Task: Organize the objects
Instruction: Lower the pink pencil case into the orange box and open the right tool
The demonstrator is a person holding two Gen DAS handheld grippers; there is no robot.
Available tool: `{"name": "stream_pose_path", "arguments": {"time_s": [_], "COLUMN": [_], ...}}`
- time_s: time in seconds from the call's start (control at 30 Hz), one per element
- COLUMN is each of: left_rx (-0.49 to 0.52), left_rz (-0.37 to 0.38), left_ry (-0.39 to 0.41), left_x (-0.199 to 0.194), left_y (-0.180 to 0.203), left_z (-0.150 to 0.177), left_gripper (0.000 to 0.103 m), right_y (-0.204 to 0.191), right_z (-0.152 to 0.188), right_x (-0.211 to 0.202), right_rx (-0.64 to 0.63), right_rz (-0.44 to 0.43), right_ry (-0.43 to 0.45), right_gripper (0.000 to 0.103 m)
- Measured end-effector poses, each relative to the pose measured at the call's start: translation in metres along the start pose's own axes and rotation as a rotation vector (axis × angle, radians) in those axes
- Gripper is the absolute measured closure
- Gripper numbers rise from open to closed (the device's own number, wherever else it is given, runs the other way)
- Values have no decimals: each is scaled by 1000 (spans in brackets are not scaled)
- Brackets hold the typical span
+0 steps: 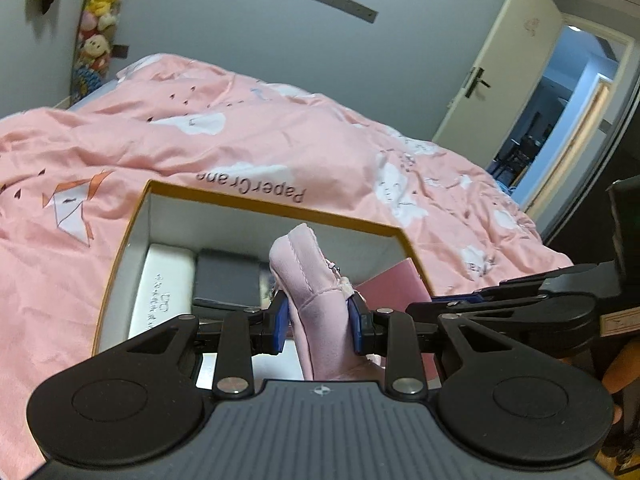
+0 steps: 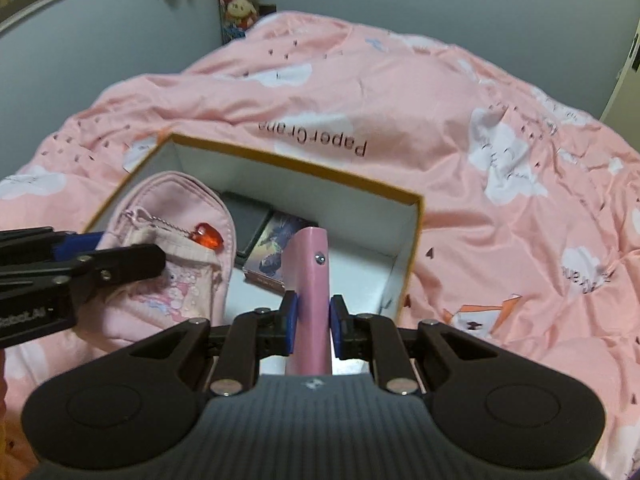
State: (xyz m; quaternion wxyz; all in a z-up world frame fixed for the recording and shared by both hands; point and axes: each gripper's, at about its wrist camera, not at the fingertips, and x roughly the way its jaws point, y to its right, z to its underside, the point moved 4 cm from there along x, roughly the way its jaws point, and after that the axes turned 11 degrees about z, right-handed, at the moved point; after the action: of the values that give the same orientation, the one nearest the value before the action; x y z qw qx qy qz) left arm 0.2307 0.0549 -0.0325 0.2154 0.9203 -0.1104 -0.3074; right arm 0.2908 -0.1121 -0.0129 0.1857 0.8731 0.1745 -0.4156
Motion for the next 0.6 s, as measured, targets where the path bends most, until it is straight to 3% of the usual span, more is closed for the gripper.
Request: {"name": "stream_pose_path", "arguments": {"time_s": [0.23,0.6], "left_rx": [-51,-94], "left_rz": [-1,4], "left_ry": [-7,-34], "left_x": [12,24], "left_y": [-24,-42], "left_z": [3,11], "left_gripper": [69,69], "right_y": [-2,-4], "right_z": [-11,-27], "right_x": [52,99], "right_rx": [45,95], "right_rz": [38,36], "right_ry": [-80,-146], "right_gripper": [85,85]}}
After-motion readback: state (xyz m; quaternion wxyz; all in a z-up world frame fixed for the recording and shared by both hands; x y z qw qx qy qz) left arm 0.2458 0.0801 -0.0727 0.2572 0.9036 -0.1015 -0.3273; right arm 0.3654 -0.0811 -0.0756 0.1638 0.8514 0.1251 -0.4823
